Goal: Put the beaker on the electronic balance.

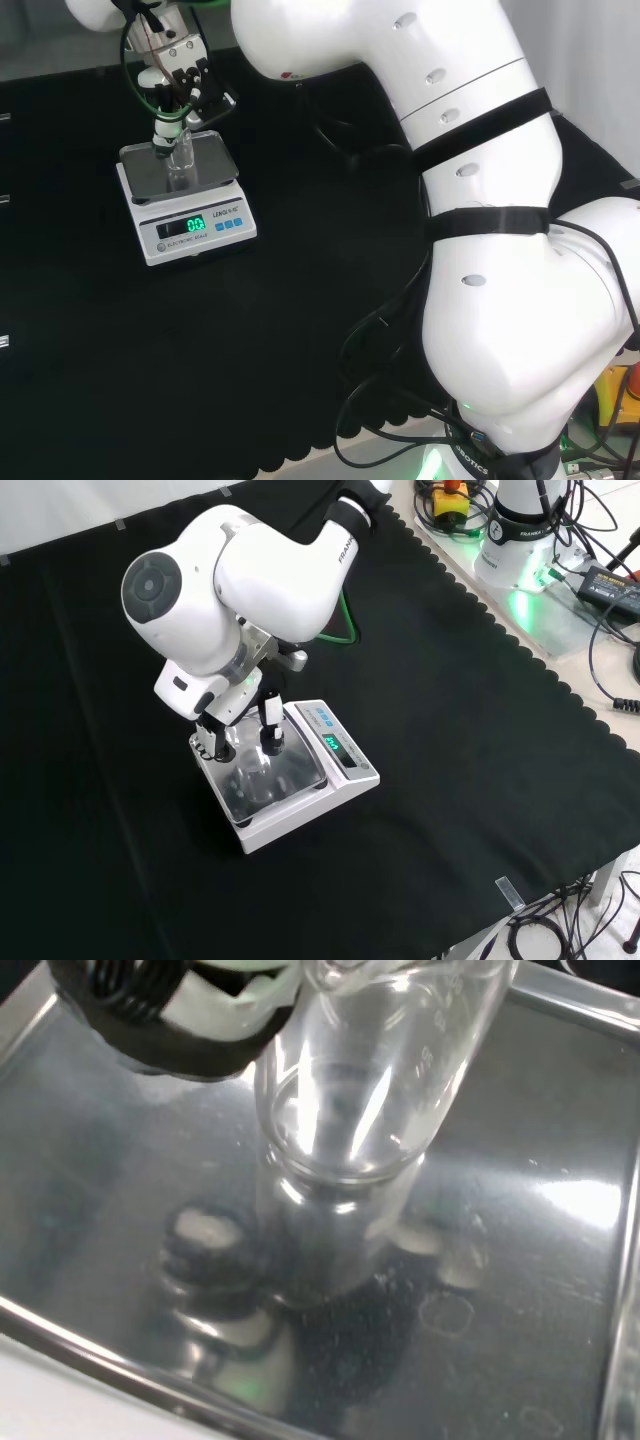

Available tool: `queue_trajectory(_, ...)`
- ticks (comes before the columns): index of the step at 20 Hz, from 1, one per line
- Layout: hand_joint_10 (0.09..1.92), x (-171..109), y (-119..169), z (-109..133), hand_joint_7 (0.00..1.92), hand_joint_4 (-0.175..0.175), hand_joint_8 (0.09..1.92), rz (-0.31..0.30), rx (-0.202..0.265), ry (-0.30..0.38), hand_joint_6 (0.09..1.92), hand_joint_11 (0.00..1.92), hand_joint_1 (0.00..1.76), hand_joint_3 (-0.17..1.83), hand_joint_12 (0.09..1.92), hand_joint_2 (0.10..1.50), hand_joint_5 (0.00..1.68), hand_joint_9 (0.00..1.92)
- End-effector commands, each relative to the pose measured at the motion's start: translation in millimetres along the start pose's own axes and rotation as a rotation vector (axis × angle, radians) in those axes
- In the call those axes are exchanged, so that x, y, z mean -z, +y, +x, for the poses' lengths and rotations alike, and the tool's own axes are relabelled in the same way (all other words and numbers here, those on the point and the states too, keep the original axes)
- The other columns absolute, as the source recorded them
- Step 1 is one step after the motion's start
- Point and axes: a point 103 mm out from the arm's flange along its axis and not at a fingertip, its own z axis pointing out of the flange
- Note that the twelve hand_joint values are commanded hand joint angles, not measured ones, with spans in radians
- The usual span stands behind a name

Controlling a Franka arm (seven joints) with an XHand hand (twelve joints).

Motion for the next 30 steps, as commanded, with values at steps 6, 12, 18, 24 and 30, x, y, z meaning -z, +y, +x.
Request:
queue_trajectory(6, 0.09, -2.2, -0.8, 2.7, 1.22, -0.175, 0.66, 0.007, -0.013, -0.036, 0.71, 1.73, 1.08, 0.04, 0.37, 0.91, 0.98, 1.73)
queue_trajectory(12, 0.09, -3.0, -3.6, -0.9, 1.17, -0.175, 0.74, -0.012, -0.014, -0.009, 0.81, 1.79, 1.02, 0.07, 0.37, 0.88, 0.9, 1.74)
queue_trajectory(18, 0.09, -1.1, -5.1, -3.8, 1.09, -0.175, 0.82, -0.017, -0.016, 0.006, 0.86, 1.78, 0.99, 0.11, 0.36, 0.85, 0.82, 1.74)
queue_trajectory(24, 0.09, -0.1, -2.8, -0.3, 0.99, -0.175, 0.89, -0.009, -0.011, 0.015, 0.91, 1.75, 0.95, 0.2, 0.38, 0.8, 0.71, 1.73)
queue_trajectory(30, 0.09, -2.3, 0.4, 1.6, 0.96, -0.173, 0.89, 0.007, -0.014, 0.005, 0.92, 1.73, 0.94, 0.24, 0.39, 0.77, 0.67, 1.71)
